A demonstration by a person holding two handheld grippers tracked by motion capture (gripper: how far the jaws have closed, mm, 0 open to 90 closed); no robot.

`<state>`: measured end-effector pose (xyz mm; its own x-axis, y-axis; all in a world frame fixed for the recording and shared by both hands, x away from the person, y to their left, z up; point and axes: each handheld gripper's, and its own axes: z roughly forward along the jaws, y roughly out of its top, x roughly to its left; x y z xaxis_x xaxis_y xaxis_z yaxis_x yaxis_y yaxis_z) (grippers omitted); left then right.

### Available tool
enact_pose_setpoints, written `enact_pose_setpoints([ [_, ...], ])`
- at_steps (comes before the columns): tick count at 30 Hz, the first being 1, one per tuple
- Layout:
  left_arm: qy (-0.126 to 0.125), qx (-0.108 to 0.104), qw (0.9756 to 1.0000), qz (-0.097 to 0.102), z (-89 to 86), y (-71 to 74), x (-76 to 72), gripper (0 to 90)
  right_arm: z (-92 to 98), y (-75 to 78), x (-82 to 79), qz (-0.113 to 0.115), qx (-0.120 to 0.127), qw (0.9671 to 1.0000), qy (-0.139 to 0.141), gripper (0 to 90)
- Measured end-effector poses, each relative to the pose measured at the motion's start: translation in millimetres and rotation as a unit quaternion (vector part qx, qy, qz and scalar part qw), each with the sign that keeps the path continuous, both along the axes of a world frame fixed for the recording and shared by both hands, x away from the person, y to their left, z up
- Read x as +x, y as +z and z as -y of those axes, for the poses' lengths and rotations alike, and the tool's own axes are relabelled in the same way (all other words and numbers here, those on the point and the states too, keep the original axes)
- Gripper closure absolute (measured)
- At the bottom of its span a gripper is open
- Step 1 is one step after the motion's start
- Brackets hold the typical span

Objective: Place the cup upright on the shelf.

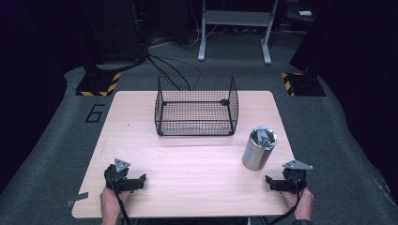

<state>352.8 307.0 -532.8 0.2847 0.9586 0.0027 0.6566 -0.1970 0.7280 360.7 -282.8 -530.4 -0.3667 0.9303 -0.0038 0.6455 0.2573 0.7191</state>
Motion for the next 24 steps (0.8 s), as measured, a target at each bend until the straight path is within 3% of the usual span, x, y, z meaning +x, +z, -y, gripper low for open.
enact_pose_setpoints([
  [14,-0.010,0.000,0.9999,-0.001,-2.0,0.3,4.3,0.0,-1.4,0.6,0.2,-0.001,0.003,1.0000,-0.009,0.0],
  [19,-0.009,0.000,1.0000,-0.003,-2.5,0.6,5.8,0.0,-5.4,2.1,-1.5,-0.001,-0.008,1.0000,-0.003,0.0],
  [21,-0.008,0.001,1.0000,-0.003,-2.4,0.6,5.7,0.0,-4.1,3.0,-1.8,0.001,-0.003,1.0000,0.005,0.0],
  [24,-0.007,0.001,1.0000,-0.002,-2.2,0.5,5.6,0.0,-5.4,7.3,-3.3,0.000,0.014,0.9999,-0.005,0.0],
])
